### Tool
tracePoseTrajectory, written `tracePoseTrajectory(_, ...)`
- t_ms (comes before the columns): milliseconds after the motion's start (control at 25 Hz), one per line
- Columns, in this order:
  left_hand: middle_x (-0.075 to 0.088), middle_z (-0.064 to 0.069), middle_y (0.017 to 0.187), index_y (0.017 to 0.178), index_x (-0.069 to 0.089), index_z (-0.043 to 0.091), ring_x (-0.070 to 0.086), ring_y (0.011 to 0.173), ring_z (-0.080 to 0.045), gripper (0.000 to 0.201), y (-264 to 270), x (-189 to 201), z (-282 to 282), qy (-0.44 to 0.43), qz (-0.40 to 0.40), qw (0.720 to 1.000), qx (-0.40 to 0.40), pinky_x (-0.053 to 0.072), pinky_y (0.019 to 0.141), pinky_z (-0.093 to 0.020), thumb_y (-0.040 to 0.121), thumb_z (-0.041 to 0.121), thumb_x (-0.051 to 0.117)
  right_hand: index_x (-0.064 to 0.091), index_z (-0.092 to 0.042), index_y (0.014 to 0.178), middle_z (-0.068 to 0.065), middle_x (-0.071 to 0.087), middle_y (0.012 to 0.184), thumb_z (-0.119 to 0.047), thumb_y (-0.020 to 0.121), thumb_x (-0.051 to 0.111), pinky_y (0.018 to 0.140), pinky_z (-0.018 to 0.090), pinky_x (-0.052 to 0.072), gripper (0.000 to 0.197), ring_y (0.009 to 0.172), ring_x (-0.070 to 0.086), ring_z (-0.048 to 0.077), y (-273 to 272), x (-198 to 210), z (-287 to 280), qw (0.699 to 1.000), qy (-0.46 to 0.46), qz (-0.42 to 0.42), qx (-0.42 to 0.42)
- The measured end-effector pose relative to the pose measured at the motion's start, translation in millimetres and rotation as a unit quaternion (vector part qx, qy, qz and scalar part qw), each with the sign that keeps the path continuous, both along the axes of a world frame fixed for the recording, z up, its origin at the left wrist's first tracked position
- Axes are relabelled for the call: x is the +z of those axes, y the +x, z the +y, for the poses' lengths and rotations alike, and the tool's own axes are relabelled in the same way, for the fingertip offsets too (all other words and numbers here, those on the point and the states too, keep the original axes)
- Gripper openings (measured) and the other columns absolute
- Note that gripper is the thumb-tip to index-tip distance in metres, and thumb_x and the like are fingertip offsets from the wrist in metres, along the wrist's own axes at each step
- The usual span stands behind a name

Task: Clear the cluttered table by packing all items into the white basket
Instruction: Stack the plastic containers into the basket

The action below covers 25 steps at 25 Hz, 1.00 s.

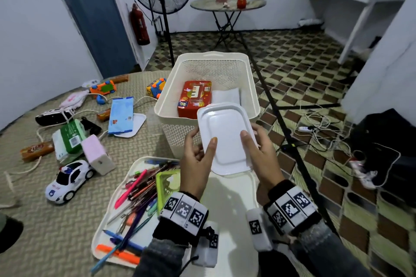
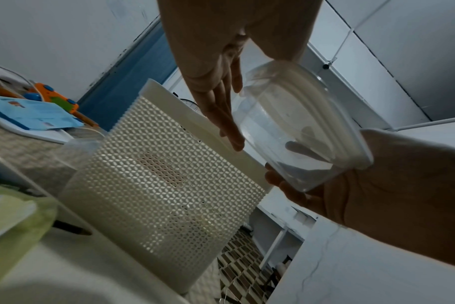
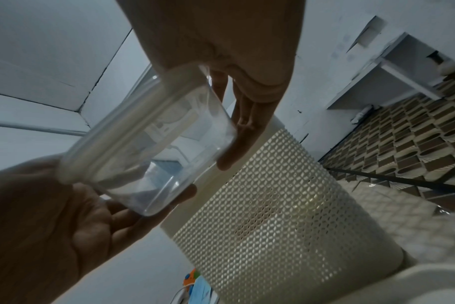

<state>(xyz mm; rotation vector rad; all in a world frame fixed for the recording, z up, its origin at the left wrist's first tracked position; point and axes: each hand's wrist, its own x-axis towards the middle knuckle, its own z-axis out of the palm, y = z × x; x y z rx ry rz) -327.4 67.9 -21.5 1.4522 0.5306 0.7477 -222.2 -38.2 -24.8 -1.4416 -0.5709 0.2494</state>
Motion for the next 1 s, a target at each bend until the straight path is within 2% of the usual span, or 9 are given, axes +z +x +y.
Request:
tracePoseTrajectory(240, 0.073, -0.007, 0.096, 0.121, 0.050, 0.033, 0.070, 0.089, -0.020, 0.039, 70, 19, -9, 0.029, -0.014, 0.999, 0.027, 0.058, 0.076, -0.033, 0.087, 0.024, 0.067, 0.055, -0.019, 0.117, 0.002, 0.067, 0.107, -0.027, 0.095, 0.056, 0.077, 0.032, 0.057, 0.024, 0.096, 0.066, 0.016, 73, 8, -4, 0.999, 0.037, 0.033, 0.018)
tracePoseTrajectory(400, 0.070, -0.008, 0.104, 0.109, 0.050, 0.043, 0.069, 0.093, -0.020, 0.035, 133, 30, -18, 0.051, -0.014, 0.996, 0.075, 0.057, 0.080, -0.036, 0.086, 0.025, 0.069, 0.054, -0.018, 0.120, 0.002, 0.065, 0.110, -0.030, 0.095, 0.055, 0.077, 0.034, 0.057, 0.027, 0.100, 0.066, 0.020, 144, 23, -7, 0.998, 0.024, 0.028, 0.057)
tracePoseTrajectory(520, 0.068, -0.010, 0.112, 0.121, 0.049, 0.035, 0.067, 0.097, -0.019, 0.040, 169, 39, -29, 0.048, -0.014, 0.993, 0.111, 0.057, 0.082, -0.037, 0.087, 0.027, 0.068, 0.056, -0.023, 0.115, 0.004, 0.066, 0.110, -0.034, 0.094, 0.056, 0.082, 0.046, 0.056, 0.024, 0.100, 0.066, 0.024, 185, 38, -8, 0.995, 0.020, 0.026, 0.098)
tracePoseTrajectory(600, 0.068, -0.010, 0.110, 0.130, 0.047, 0.025, 0.068, 0.097, -0.018, 0.047, 197, 51, -44, 0.040, -0.018, 0.988, 0.145, 0.057, 0.081, -0.033, 0.087, 0.026, 0.067, 0.054, -0.019, 0.118, 0.006, 0.065, 0.110, -0.032, 0.095, 0.054, 0.081, 0.046, 0.056, 0.026, 0.099, 0.066, 0.025, 218, 49, -14, 0.992, 0.014, 0.019, 0.126)
tracePoseTrajectory(680, 0.070, -0.007, 0.104, 0.130, 0.048, 0.020, 0.068, 0.092, -0.013, 0.046, 203, 61, -39, 0.055, -0.024, 0.986, 0.156, 0.056, 0.077, -0.028, 0.088, 0.024, 0.066, 0.054, -0.020, 0.115, 0.003, 0.066, 0.108, -0.033, 0.095, 0.053, 0.081, 0.044, 0.056, 0.024, 0.098, 0.065, 0.022, 225, 57, -6, 0.990, 0.008, -0.010, 0.138)
tracePoseTrajectory(800, 0.068, 0.009, 0.090, 0.125, 0.051, 0.018, 0.066, 0.077, 0.002, 0.039, 229, 75, -48, 0.083, -0.013, 0.979, 0.188, 0.054, 0.069, -0.018, 0.089, 0.020, 0.065, 0.053, -0.019, 0.114, -0.001, 0.065, 0.105, -0.031, 0.096, 0.052, 0.081, 0.037, 0.054, 0.021, 0.098, 0.064, 0.018, 256, 67, -6, 0.987, 0.000, -0.034, 0.160)
tracePoseTrajectory(880, 0.066, 0.012, 0.092, 0.120, 0.051, 0.024, 0.067, 0.083, -0.002, 0.035, 244, 85, -47, 0.088, -0.002, 0.974, 0.209, 0.057, 0.073, -0.024, 0.088, 0.022, 0.066, 0.050, -0.015, 0.118, 0.000, 0.063, 0.107, -0.029, 0.097, 0.051, 0.078, 0.033, 0.054, 0.025, 0.097, 0.063, 0.017, 274, 76, -1, 0.985, -0.003, -0.038, 0.170)
tracePoseTrajectory(960, 0.069, 0.003, 0.093, 0.114, 0.051, 0.031, 0.069, 0.086, -0.012, 0.033, 257, 95, -40, 0.105, 0.010, 0.968, 0.229, 0.058, 0.073, -0.032, 0.087, 0.025, 0.067, 0.049, -0.015, 0.118, 0.002, 0.063, 0.107, -0.028, 0.097, 0.051, 0.077, 0.035, 0.055, 0.024, 0.097, 0.063, 0.018, 291, 83, 8, 0.983, 0.000, -0.051, 0.177)
tracePoseTrajectory(1000, 0.070, 0.000, 0.091, 0.112, 0.051, 0.033, 0.069, 0.084, -0.014, 0.032, 264, 97, -36, 0.118, 0.015, 0.963, 0.241, 0.058, 0.071, -0.032, 0.086, 0.026, 0.068, 0.048, -0.016, 0.117, 0.002, 0.063, 0.106, -0.028, 0.097, 0.051, 0.076, 0.036, 0.055, 0.024, 0.096, 0.063, 0.019, 300, 87, 14, 0.982, 0.002, -0.059, 0.181)
